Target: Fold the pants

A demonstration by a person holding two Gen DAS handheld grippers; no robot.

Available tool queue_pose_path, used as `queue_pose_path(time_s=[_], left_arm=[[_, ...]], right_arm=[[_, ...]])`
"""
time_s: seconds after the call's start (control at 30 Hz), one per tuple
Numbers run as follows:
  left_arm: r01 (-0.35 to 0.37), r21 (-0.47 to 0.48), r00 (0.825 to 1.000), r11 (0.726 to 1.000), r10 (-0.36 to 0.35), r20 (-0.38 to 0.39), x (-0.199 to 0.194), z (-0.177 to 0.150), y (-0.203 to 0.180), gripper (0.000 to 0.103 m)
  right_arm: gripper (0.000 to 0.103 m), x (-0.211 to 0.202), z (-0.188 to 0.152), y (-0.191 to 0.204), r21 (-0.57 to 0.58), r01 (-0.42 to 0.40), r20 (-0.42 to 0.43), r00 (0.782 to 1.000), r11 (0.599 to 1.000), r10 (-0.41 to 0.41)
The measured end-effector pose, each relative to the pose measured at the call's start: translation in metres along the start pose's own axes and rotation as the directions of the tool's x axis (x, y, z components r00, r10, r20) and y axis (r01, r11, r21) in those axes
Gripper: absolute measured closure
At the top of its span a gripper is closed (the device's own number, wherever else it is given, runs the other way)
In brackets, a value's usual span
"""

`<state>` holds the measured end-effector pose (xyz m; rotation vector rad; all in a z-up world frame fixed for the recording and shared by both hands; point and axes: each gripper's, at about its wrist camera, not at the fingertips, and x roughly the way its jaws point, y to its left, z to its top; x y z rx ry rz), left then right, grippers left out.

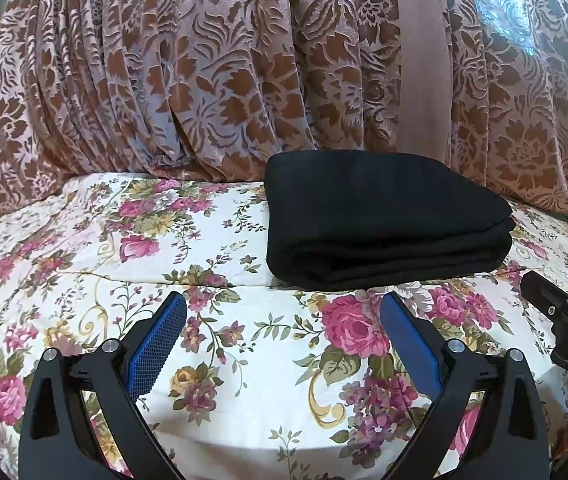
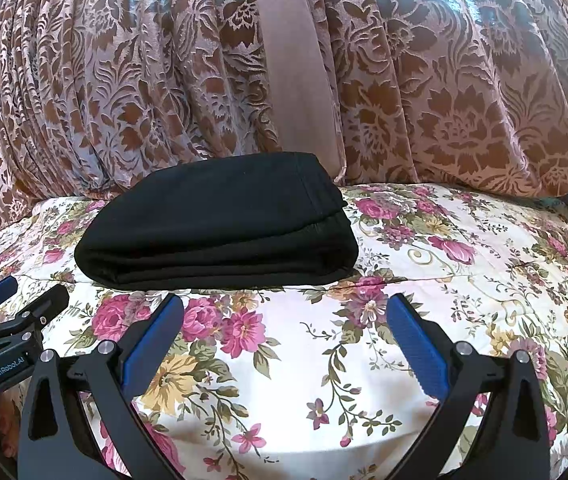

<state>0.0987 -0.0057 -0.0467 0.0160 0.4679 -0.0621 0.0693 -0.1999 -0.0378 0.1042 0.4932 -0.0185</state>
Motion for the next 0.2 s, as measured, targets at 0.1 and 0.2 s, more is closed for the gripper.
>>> queue_pose_path(time_s=[0.1, 0.2], left_arm=[[0.001, -0.002, 1.0, 1.0, -0.001, -0.009, 0.0015, 0.0017, 0.0012, 0.006], [0.005, -0.009, 1.0, 1.0, -0.005, -0.021, 0.0032, 0.0019, 0.0029, 0.006]], right_arm=[[0.002, 0.002, -0.0011, -0.0005, 0.001, -0.001, -0.005, 1.0, 1.0, 0.001], [0.002, 0.0051, -0.0016, -0.0012, 0.002, -0.004, -0.016, 1.0, 1.0, 0.004]])
